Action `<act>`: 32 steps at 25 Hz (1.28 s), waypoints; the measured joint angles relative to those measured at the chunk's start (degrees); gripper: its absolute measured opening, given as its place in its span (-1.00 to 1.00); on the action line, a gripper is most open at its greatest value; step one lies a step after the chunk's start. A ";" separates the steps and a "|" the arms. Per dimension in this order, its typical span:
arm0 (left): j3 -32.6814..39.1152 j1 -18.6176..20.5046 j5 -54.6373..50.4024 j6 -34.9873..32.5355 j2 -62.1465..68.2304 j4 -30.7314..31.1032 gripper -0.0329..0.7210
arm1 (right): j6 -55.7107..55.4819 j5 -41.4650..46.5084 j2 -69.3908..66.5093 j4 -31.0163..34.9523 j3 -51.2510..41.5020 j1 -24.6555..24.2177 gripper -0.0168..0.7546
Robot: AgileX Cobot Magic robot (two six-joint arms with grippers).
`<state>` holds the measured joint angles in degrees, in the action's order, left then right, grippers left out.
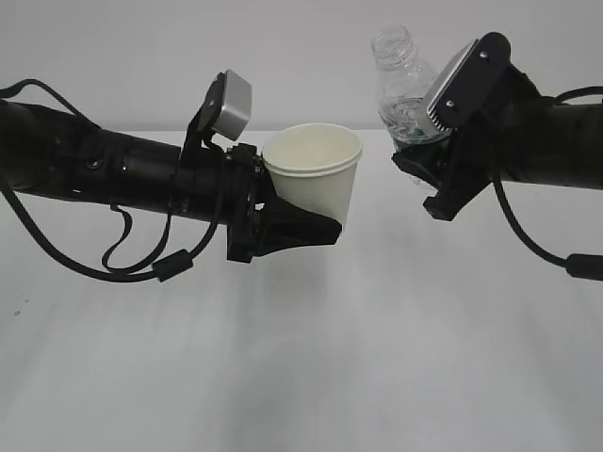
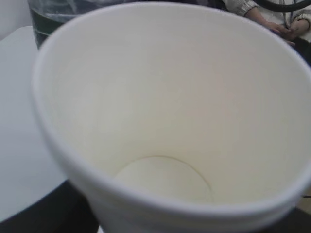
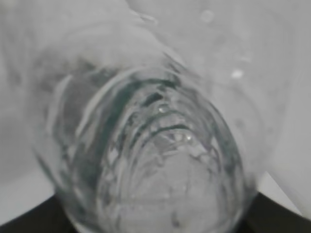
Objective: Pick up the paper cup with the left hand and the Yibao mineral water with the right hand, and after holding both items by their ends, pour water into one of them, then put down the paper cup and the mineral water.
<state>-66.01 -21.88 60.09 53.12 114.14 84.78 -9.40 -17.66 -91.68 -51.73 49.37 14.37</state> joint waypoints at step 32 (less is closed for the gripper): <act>0.00 0.00 0.83 -0.76 0.00 0.00 0.29 | 1.70 0.77 0.00 -8.08 1.37 0.13 0.09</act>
<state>-66.01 -21.88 60.92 52.35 114.14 84.78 -7.70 -16.90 -91.68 -59.81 50.74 14.50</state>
